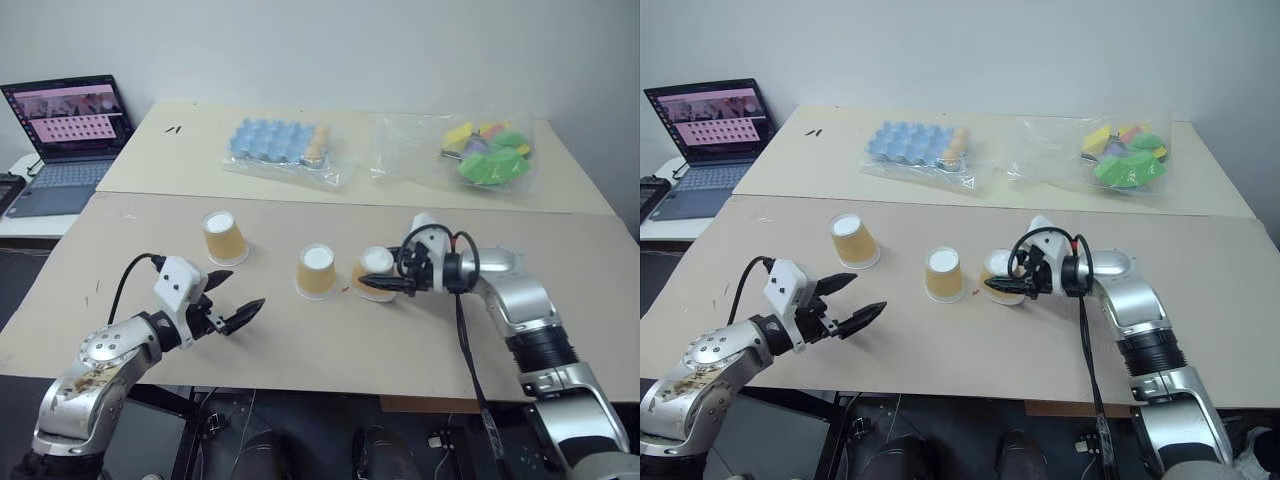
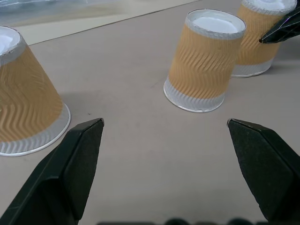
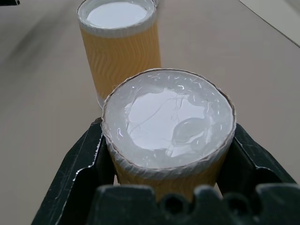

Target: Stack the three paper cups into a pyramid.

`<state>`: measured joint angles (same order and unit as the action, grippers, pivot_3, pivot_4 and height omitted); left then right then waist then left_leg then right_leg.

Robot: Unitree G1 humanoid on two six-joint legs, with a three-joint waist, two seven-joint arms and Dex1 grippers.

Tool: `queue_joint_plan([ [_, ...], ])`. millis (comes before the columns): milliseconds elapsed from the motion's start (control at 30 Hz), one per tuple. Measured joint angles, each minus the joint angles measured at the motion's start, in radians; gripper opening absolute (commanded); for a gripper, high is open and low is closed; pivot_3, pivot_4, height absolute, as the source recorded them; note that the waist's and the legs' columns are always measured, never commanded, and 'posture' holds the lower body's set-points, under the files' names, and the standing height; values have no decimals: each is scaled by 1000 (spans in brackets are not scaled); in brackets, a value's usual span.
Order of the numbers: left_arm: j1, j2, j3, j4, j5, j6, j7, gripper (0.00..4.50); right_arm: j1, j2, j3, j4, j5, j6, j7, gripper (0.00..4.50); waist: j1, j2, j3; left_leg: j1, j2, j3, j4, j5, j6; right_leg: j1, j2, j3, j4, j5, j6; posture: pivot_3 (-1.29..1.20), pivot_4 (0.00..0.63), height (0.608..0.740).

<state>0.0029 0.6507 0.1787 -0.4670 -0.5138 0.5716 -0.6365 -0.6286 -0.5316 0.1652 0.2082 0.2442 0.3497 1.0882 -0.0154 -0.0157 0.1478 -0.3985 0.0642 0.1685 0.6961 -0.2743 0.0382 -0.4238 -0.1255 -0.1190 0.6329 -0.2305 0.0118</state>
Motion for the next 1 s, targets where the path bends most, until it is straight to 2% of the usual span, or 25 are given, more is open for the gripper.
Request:
queue_joint_plan([
  [367,6,0,1,-2,0,1,7,4500,-14,51,19,-2,-26,-4,-21,2599,0,0,0,0,0,0,0,0,0,0,0,0,0,0,0,0,150,733],
  [433,8,0,1,-4,0,1,9,4500,-15,58,19,-1,-27,-4,-24,3572,0,0,0,0,0,0,0,0,0,0,0,0,0,0,0,0,150,733],
  [500,9,-1,1,-7,0,1,11,4500,-18,67,19,3,-27,-4,-29,3997,0,0,0,0,0,0,0,0,0,0,0,0,0,0,0,0,150,733],
  [533,9,-1,1,-9,0,1,13,4500,-18,71,21,6,-29,-4,-31,4386,1,0,0,0,0,0,0,0,0,0,0,0,0,0,0,0,150,733],
  [567,9,-1,1,-10,0,1,14,4500,-18,74,21,10,-30,-3,-32,4458,1,0,0,0,0,0,0,0,0,0,0,0,0,0,0,0,150,733],
  [767,9,-1,1,-10,0,1,17,4500,-18,77,20,2,-24,10,-40,4458,1,0,0,0,0,0,0,0,0,0,0,0,0,0,0,0,150,733],
  [1000,39,-36,37,-3,20,-22,63,4500,-18,40,-43,-125,67,103,-23,4458,2,0,0,-1,0,0,0,0,0,0,0,0,0,0,0,0,150,733],
])
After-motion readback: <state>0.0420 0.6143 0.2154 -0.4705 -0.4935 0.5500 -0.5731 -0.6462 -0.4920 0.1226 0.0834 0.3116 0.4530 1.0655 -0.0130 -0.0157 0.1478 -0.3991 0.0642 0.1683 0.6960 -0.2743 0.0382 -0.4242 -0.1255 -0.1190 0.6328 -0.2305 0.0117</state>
